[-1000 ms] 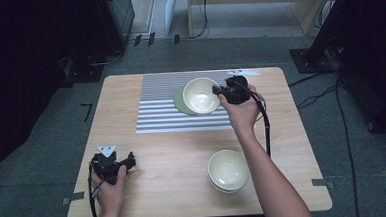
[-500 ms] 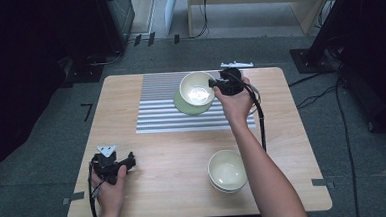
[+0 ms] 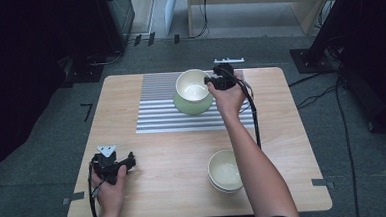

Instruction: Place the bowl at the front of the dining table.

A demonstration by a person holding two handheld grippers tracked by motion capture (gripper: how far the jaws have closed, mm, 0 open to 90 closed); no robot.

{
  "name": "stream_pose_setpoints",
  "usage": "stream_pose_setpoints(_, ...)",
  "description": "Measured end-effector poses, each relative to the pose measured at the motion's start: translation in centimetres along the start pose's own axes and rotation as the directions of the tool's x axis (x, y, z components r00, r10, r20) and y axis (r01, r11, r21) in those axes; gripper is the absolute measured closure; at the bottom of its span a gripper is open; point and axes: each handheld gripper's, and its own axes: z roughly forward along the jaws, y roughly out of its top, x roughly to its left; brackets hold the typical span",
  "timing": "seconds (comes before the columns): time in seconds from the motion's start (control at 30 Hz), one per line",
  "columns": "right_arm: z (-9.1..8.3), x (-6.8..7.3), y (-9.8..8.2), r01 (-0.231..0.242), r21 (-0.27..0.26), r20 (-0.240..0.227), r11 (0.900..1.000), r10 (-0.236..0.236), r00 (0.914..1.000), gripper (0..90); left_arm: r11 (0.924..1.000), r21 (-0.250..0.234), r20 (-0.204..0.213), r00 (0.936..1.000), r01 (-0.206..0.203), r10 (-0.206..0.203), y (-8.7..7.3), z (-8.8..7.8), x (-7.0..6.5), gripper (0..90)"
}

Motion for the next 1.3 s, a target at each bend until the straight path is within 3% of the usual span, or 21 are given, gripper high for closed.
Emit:
stream_pose_setpoints(0.4,3.4,-0.7,-0.2,-0.072,0.063,0.031,0.995,0.07,0.9971,82.8,1.0,-0.002,0.003,1.0,-0.001,0.001,0.0,0.0,0.0,13.0)
stream_pose_setpoints(0.57,4.8,-1.8,-0.5,-0.139,0.079,0.056,0.987,0.135,0.9893,82.8,1.0,-0.001,0.003,1.0,-0.002,0.002,0.0,0.0,0.0,13.0)
stream_pose_setpoints(1.03,7.9,-2.6,-1.3,-0.223,0.105,0.108,0.969,0.212,0.9713,82.9,1.0,-0.001,0.004,1.0,-0.002,0.002,0.0,0.0,0.0,13.0)
stream_pose_setpoints(1.3,8.9,-2.6,-1.7,-0.235,0.111,0.131,0.966,0.22,0.9667,82.8,1.0,-0.001,0.005,1.0,-0.003,0.003,0.0,0.0,0.0,13.0)
